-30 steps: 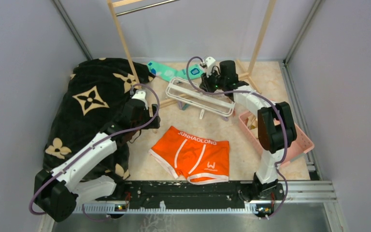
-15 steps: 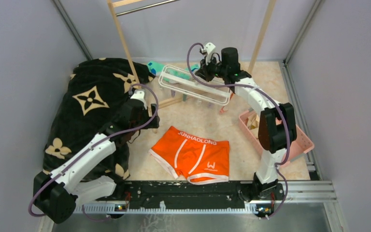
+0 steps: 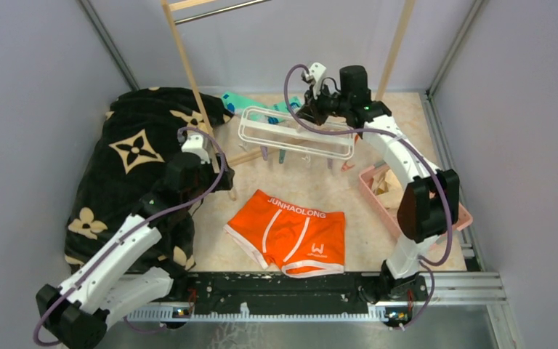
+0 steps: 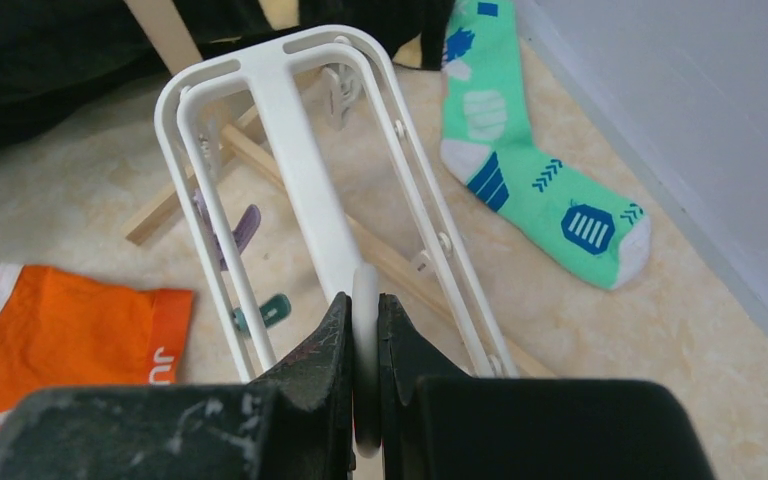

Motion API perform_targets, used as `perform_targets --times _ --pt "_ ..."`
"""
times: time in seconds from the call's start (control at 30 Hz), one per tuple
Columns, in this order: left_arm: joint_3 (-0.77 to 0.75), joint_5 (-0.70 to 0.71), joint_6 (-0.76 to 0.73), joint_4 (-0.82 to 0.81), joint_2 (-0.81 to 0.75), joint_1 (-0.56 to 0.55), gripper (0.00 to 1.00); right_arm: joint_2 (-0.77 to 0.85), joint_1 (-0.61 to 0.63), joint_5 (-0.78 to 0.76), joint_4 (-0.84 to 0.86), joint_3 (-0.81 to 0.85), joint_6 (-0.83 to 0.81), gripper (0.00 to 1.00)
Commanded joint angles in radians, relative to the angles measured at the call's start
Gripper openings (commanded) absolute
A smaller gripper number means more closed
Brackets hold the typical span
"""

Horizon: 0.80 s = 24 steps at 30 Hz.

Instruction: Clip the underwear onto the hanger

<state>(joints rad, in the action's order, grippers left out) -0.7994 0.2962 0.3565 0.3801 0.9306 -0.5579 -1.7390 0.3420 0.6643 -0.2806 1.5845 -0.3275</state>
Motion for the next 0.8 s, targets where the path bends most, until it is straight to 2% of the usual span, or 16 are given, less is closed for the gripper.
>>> perform_targets --times 0.0,0.23,0.53,0.77 --pt "-0.035 -0.009 -0.047 -0.048 -0.097 0.007 0.89 0.156 -0.006 0.052 -0.037 0.035 -0.031 0.00" --pt "-0.056 0.034 -0.067 -0.028 -0.115 0.007 0.91 0.254 -0.007 0.024 -0.140 -0.098 -0.006 0.00" --pt "-0.028 -0.003 -0.048 -0.040 -0.048 0.007 0.91 0.267 -0.005 0.116 -0.180 -0.190 0.036 0.00" --pt "0.021 -0.189 -0.095 -0.136 -0.016 0.007 0.93 0.252 -0.008 0.073 -0.211 -0.175 0.055 0.00"
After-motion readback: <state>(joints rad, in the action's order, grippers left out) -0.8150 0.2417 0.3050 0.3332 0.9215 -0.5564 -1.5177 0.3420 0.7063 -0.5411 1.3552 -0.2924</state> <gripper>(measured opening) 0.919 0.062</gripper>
